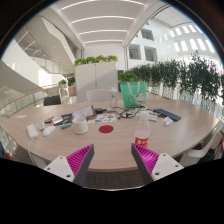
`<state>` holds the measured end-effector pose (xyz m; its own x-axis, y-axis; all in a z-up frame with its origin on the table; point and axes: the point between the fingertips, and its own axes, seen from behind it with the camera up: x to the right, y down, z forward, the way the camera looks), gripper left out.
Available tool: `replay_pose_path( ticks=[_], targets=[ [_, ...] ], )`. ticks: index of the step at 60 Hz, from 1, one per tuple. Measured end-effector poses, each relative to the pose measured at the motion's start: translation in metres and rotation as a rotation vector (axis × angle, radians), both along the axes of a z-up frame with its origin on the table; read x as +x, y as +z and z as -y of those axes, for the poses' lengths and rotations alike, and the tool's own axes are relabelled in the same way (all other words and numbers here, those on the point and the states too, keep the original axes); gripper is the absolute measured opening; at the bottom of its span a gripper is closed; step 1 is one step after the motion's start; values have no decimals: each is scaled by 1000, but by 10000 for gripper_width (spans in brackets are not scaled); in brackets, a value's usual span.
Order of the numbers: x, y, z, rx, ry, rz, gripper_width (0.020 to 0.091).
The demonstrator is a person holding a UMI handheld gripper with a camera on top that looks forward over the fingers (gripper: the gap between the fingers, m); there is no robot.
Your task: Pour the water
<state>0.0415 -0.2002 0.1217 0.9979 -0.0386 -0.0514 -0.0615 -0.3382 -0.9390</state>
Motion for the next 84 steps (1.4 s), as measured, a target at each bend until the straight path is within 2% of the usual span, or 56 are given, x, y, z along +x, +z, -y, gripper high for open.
replay_pose_path(
  ticks=[11, 19, 24, 26, 27, 29, 30, 38, 40, 41, 45, 46, 47, 52, 57, 65, 70, 74, 84],
  targets=[
    [89, -34, -73, 79, -161, -9, 830],
    [117, -63, -110, 75, -164, -12, 830],
    [120, -64, -138, 113, -130, 14, 820],
    [119, -69, -145, 110, -116, 11, 781],
    [118, -71, -148, 107, -107, 8, 734],
    [118, -75, -152, 102, -99, 8, 602],
    [119, -77, -158, 104, -101, 18, 507],
    [118, -76, -160, 135, -114, 17, 419],
    [116, -78, -159, 120, -115, 0, 417],
    [117, -78, -161, 115, -121, -3, 386],
    [117, -79, -163, 92, -131, 7, 324],
    [117, -80, -163, 86, -132, 9, 332],
    [116, -80, -163, 77, -130, 6, 303],
    [110, -80, -162, 17, -122, -59, 302],
    [117, -34, -172, 45, -126, -8, 303],
    [110, 72, -223, 102, -38, 236, 301],
    [78, 109, -260, 105, 44, 481, 300],
    [49, 115, -291, 92, 127, 738, 300],
    [-33, 66, -344, 36, 377, 1543, 300]
  ],
)
